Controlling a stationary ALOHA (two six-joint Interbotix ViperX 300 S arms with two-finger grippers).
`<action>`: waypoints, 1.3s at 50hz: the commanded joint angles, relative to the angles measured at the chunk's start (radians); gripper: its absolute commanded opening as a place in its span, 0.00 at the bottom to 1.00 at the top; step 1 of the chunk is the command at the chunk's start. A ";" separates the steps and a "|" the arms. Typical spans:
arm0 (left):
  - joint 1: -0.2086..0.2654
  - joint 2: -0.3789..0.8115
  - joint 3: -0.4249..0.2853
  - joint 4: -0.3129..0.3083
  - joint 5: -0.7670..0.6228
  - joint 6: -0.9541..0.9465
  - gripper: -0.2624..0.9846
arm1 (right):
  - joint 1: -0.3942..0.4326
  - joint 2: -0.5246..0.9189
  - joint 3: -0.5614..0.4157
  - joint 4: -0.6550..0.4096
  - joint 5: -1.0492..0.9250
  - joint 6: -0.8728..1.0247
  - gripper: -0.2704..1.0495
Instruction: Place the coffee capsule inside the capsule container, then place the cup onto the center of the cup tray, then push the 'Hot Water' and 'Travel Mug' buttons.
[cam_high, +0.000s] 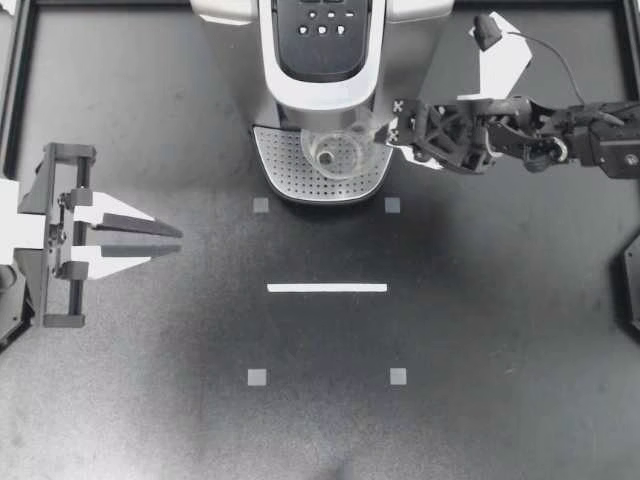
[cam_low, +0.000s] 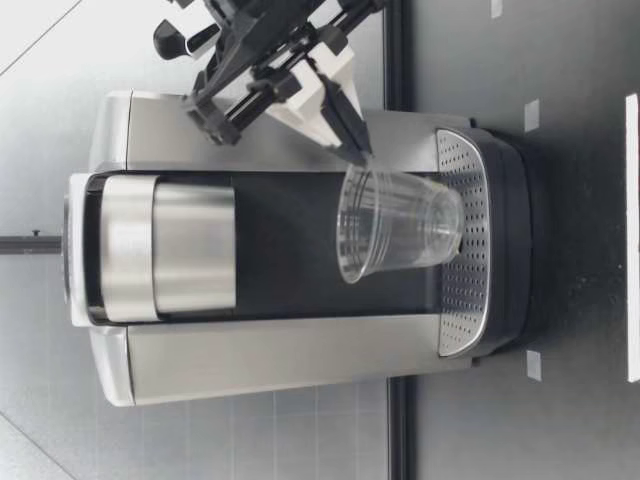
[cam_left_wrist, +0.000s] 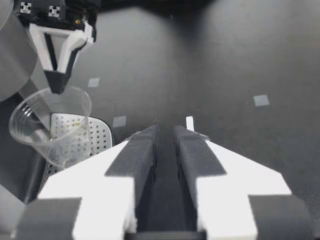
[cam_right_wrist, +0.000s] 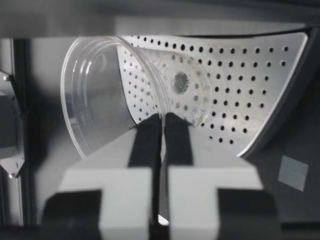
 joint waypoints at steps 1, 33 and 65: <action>0.000 -0.002 -0.011 0.000 -0.006 0.000 0.37 | 0.005 -0.006 -0.031 -0.002 -0.009 -0.002 0.33; 0.000 -0.002 -0.012 -0.002 -0.006 0.000 0.37 | 0.005 -0.014 -0.037 -0.026 -0.008 -0.002 0.58; 0.064 0.021 -0.035 -0.181 -0.006 -0.054 0.37 | 0.069 -0.319 0.126 -0.433 0.009 -0.109 0.57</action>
